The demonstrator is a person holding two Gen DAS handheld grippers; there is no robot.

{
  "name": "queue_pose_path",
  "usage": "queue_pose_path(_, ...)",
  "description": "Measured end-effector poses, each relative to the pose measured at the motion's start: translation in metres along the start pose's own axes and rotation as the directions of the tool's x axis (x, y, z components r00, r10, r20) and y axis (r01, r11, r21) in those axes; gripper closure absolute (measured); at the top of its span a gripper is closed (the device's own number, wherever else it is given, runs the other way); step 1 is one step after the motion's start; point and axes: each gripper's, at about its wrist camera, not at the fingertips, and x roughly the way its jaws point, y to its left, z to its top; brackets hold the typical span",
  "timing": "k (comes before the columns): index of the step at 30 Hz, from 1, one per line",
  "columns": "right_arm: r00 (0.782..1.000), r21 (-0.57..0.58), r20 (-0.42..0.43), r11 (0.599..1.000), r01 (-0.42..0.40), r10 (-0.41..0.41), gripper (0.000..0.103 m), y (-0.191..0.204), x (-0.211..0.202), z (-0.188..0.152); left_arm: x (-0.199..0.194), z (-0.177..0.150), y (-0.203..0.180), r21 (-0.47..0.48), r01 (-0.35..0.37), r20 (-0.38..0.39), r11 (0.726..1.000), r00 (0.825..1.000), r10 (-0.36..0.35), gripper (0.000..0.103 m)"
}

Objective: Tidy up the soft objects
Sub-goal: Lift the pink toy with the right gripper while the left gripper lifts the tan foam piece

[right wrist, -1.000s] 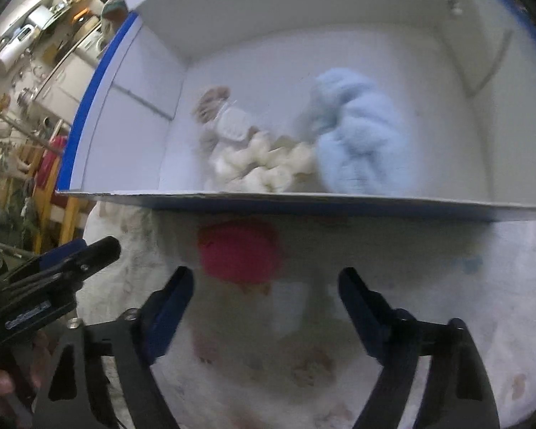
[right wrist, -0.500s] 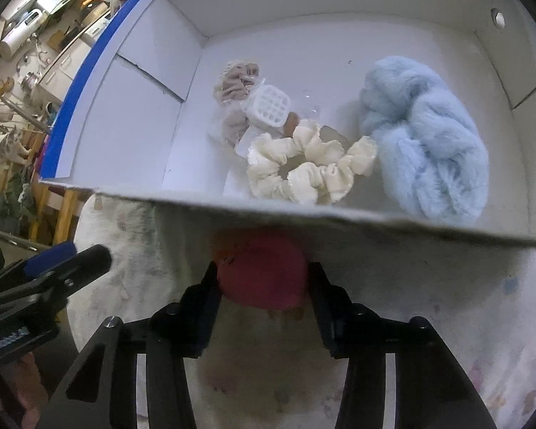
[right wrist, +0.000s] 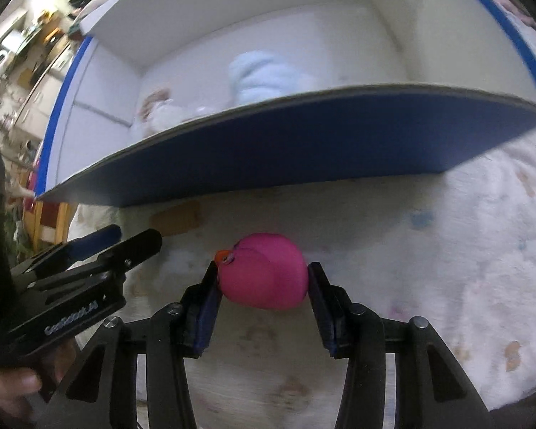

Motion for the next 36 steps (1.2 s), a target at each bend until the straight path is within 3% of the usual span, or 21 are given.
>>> queue_pose_path(5,1.0,0.053,0.018,0.999,0.0,-0.001,0.053,-0.029,-0.01,0.002,0.017,0.007,-0.019,0.058,0.073,-0.02,0.996,0.997,-0.072,0.047)
queue_pose_path(8,1.0,0.074,0.02,0.997,-0.011,0.01,0.053,-0.033,-0.011,0.004,0.029,0.01,-0.023,0.079,0.084,-0.044,0.993,0.996,-0.081,0.064)
queue_pose_path(10,1.0,0.071,0.021,0.997,-0.016,0.015,0.053,-0.034,-0.011,0.004,0.036,0.013,-0.021,0.078,0.065,-0.052,0.995,0.997,-0.061,0.07)
queue_pose_path(11,0.999,0.07,0.027,0.997,-0.021,0.02,0.053,-0.033,-0.012,0.005,0.038,0.014,-0.02,0.08,0.052,-0.045,0.995,0.998,-0.049,0.079)
queue_pose_path(12,0.999,0.073,0.037,0.997,-0.029,0.026,0.053,-0.039,-0.02,0.004,0.038,0.015,-0.019,0.084,0.048,-0.035,0.995,0.998,-0.045,0.099)
queue_pose_path(19,0.997,0.063,0.054,0.997,-0.049,0.046,0.053,-0.033,-0.026,0.009,0.026,0.016,-0.021,0.117,0.147,-0.02,0.982,0.989,-0.145,0.099)
queue_pose_path(29,0.998,0.032,0.051,0.999,-0.032,0.031,0.053,-0.019,-0.029,0.001,-0.012,-0.006,-0.018,0.103,0.151,0.013,0.983,0.988,-0.153,0.099)
queue_pose_path(36,0.995,-0.012,0.071,0.998,-0.066,0.066,0.053,0.005,-0.049,-0.007,-0.045,-0.027,-0.011,0.12,0.134,0.059,0.984,0.988,-0.142,0.099)
